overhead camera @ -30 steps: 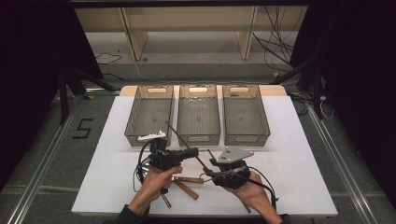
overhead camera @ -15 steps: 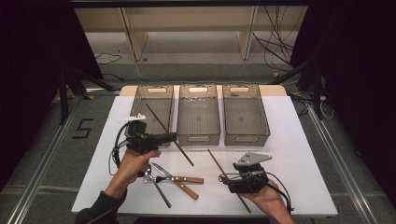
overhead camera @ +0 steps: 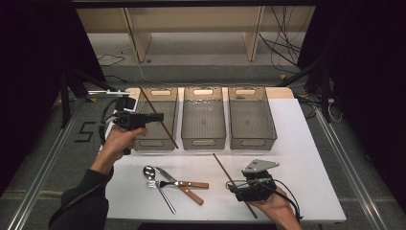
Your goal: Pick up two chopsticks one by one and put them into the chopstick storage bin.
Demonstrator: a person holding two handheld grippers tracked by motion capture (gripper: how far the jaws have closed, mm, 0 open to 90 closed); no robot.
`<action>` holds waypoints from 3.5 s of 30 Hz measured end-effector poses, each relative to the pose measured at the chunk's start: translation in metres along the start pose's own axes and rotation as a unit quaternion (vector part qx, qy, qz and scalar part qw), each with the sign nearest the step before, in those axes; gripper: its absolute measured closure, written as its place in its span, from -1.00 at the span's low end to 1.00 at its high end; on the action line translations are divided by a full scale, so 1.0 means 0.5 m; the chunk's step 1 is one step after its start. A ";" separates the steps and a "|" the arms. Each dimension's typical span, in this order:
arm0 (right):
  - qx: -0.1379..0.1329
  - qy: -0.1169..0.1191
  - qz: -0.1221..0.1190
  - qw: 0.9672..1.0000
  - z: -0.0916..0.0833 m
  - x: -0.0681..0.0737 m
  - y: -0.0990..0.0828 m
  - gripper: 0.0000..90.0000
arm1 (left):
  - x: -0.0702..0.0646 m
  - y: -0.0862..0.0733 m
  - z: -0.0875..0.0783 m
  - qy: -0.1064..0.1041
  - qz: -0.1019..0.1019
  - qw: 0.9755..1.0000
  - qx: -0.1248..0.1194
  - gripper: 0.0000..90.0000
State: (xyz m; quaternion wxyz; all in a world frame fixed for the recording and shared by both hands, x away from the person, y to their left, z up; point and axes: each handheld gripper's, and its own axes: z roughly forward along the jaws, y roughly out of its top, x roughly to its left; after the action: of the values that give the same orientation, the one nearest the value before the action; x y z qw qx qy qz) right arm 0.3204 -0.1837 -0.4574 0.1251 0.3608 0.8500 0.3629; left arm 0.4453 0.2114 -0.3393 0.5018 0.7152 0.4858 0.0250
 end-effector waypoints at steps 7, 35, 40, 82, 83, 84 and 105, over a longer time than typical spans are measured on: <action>0.000 0.001 0.001 1.000 0.002 0.001 -0.002 -0.39 | 0.030 0.041 0.018 0.025 -0.013 0.999 0.017 0.87; -0.004 0.001 -0.002 1.000 -0.001 0.001 -0.009 -0.43 | 0.118 0.064 0.078 0.096 -0.063 0.992 0.050 0.87; -0.003 0.002 -0.003 1.000 -0.001 0.002 -0.009 -0.43 | 0.129 0.051 0.088 0.089 -0.072 0.992 0.054 0.87; -0.003 0.001 -0.002 1.000 -0.002 -0.002 -0.011 -0.43 | 0.127 0.034 0.139 0.100 -0.086 0.987 0.087 0.34; -0.003 0.002 -0.003 1.000 -0.002 -0.002 -0.011 -0.43 | 0.126 0.036 0.140 0.108 -0.086 0.986 0.090 0.18; -0.003 0.001 -0.001 1.000 -0.002 -0.002 -0.010 -0.43 | 0.124 0.038 0.142 0.113 -0.088 0.986 0.090 0.05; 0.023 -0.009 0.012 1.000 -0.006 -0.011 -0.008 -0.35 | 0.045 0.000 0.088 0.093 -0.032 0.995 0.030 -0.56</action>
State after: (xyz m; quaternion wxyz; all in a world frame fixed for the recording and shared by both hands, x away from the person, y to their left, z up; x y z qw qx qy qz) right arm 0.3208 -0.1907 -0.4585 0.1198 0.3768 0.8525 0.3419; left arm 0.4802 0.1969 -0.3712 0.4333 0.7085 0.5536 0.0611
